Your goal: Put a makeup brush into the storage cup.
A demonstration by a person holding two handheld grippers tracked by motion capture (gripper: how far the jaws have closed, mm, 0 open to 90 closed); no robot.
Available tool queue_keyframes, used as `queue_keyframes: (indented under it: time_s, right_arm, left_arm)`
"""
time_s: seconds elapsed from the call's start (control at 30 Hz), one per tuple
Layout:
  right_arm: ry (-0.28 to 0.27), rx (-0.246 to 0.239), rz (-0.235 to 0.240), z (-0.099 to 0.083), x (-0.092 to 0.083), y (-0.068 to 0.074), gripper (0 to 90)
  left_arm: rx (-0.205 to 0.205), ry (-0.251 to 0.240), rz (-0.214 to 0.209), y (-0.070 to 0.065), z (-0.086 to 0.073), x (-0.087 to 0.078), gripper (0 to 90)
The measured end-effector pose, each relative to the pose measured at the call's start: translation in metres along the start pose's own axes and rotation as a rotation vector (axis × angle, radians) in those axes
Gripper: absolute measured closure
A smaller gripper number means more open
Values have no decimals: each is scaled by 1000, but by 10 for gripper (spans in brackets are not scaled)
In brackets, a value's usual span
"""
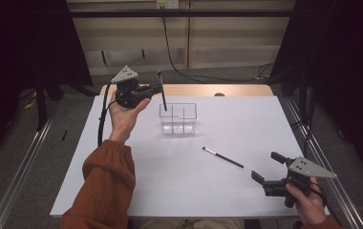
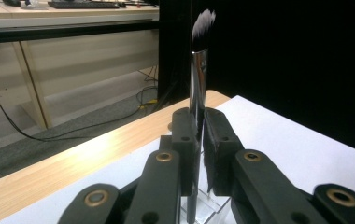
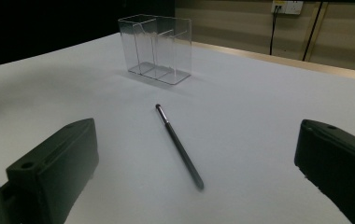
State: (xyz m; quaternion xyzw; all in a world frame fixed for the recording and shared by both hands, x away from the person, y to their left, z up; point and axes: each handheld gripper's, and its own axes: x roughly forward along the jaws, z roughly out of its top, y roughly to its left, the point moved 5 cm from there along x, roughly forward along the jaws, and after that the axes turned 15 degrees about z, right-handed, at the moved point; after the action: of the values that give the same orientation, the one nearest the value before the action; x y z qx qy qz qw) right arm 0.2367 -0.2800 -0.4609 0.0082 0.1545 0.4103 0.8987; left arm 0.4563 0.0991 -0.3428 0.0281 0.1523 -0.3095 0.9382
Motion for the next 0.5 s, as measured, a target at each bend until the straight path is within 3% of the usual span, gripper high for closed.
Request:
queue_keyframes:
  time_s: [0.5]
  right_arm:
    - [2, 2, 1, -1, -1, 1, 0]
  left_arm:
    - [3, 48, 21, 3, -16, 11, 841]
